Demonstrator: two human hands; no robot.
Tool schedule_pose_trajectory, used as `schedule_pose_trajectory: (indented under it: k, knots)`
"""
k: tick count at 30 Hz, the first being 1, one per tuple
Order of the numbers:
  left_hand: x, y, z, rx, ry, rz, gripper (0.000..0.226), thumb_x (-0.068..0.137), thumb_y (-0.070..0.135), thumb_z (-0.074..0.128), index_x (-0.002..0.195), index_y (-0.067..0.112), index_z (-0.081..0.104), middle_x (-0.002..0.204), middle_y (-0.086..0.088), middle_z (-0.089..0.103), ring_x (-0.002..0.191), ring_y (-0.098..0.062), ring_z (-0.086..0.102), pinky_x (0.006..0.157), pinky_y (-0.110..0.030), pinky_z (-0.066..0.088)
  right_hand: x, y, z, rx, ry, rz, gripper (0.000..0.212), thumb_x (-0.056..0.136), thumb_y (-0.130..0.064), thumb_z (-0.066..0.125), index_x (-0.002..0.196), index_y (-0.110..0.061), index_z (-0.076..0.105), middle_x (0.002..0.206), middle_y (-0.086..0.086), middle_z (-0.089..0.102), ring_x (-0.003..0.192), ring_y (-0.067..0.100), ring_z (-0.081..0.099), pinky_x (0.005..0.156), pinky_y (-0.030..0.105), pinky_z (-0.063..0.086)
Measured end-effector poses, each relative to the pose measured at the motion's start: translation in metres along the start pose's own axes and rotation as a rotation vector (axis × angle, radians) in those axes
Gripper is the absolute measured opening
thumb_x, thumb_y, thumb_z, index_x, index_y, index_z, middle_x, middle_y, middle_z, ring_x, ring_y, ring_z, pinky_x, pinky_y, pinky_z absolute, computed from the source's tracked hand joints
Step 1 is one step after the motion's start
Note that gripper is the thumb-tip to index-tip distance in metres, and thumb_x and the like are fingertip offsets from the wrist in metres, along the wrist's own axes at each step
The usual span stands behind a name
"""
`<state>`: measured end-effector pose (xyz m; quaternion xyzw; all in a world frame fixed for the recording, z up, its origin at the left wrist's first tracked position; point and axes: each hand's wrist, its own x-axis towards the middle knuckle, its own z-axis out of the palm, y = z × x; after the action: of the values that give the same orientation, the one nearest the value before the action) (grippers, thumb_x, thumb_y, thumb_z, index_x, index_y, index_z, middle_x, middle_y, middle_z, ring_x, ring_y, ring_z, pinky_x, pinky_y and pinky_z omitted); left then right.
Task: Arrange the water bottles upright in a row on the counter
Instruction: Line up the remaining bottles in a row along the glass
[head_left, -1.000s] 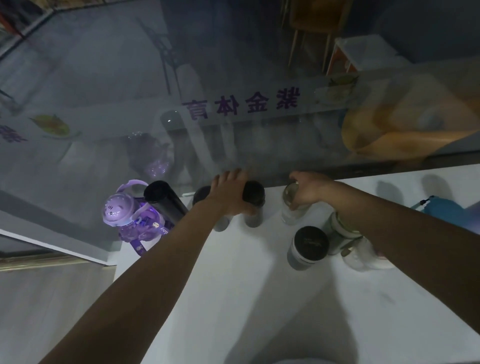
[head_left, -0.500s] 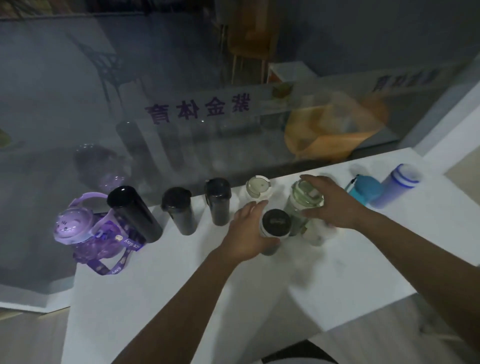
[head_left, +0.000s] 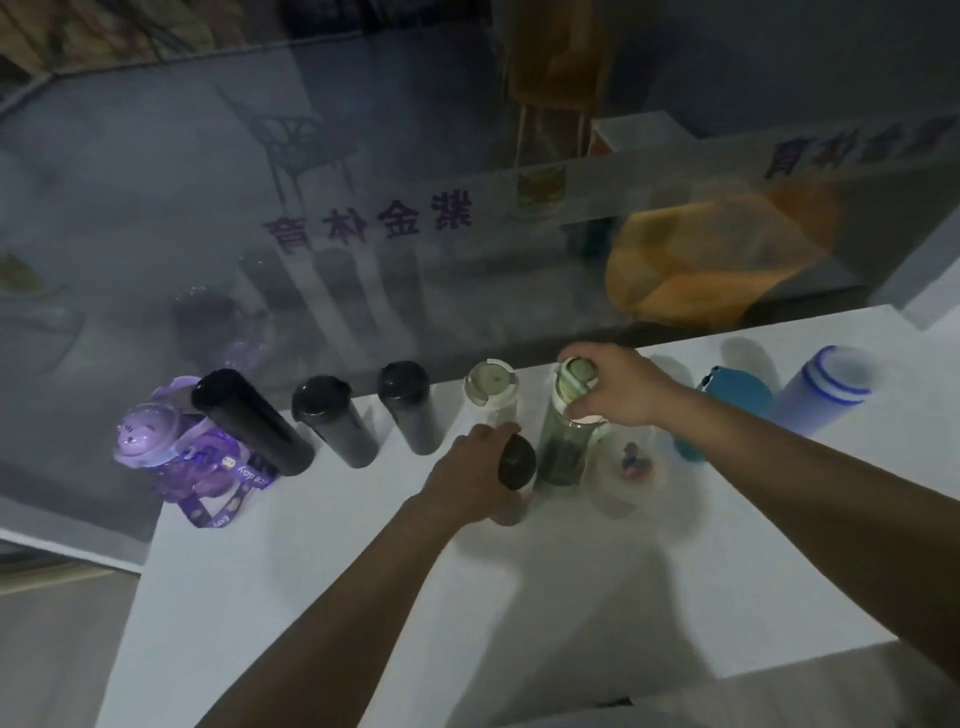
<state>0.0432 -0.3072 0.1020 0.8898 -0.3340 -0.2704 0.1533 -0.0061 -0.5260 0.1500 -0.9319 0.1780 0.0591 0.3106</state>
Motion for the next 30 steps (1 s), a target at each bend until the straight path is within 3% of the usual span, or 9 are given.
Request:
schedule_pose_trajectory:
  k: [5,11,15,20,24,30]
  knots:
    - [0.009,0.013,-0.006,0.069,-0.043,-0.054,0.086,0.07,0.03,0.081,0.141,0.035,0.032,0.133,0.001,0.046,0.117,-0.025,0.051,0.096,-0.038,0.05,0.021,0.039,-0.039,0.008,-0.028,-0.073,0.063,0.059,-0.028,0.087,0.116,-0.028,0.061,0.115,-0.005,0.062,0.1,0.018,0.06,0.085,0.033,0.05]
    - [0.013,0.025,-0.01,0.046,0.009,-0.092,0.067,0.059,0.035,0.082,0.115,0.042,0.045,0.108,0.007,0.056,0.096,-0.019,0.058,0.073,-0.03,0.052,0.036,0.069,-0.076,-0.012,0.011,-0.169,0.061,0.061,-0.019,0.087,0.116,-0.026,0.062,0.113,0.0,0.064,0.099,0.023,0.06,0.083,0.035,0.051]
    - [0.02,0.041,-0.025,0.0,0.054,-0.095,0.058,0.057,0.036,0.081,0.105,0.042,0.049,0.096,0.008,0.059,0.089,-0.017,0.058,0.072,-0.031,0.052,0.042,0.082,-0.089,-0.136,0.021,-0.199,0.061,0.067,-0.017,0.083,0.123,-0.025,0.059,0.121,0.005,0.063,0.103,0.03,0.06,0.084,0.039,0.051]
    - [0.04,0.075,-0.058,-0.056,0.142,-0.069,0.067,0.062,0.027,0.084,0.12,0.037,0.053,0.108,0.008,0.061,0.093,-0.016,0.058,0.073,-0.028,0.05,0.045,0.102,-0.092,-0.147,0.039,-0.155,0.066,0.071,-0.019,0.08,0.132,-0.026,0.055,0.127,0.01,0.059,0.108,0.033,0.058,0.088,0.04,0.051]
    - [0.071,0.099,-0.068,-0.075,0.187,-0.054,0.062,0.063,0.026,0.085,0.116,0.037,0.054,0.111,0.007,0.062,0.101,-0.018,0.057,0.081,-0.028,0.044,0.046,0.112,-0.096,-0.07,0.021,-0.106,0.075,0.074,-0.023,0.08,0.14,-0.031,0.045,0.137,0.008,0.053,0.117,0.031,0.055,0.095,0.045,0.05]
    - [0.116,0.119,-0.055,0.05,0.121,-0.09,0.063,0.069,0.024,0.083,0.125,0.028,0.055,0.117,0.003,0.059,0.104,-0.019,0.051,0.081,-0.028,0.039,0.046,0.109,-0.093,-0.122,0.045,-0.118,0.076,0.073,-0.026,0.079,0.142,-0.025,0.046,0.138,0.011,0.055,0.119,0.034,0.054,0.097,0.044,0.047]
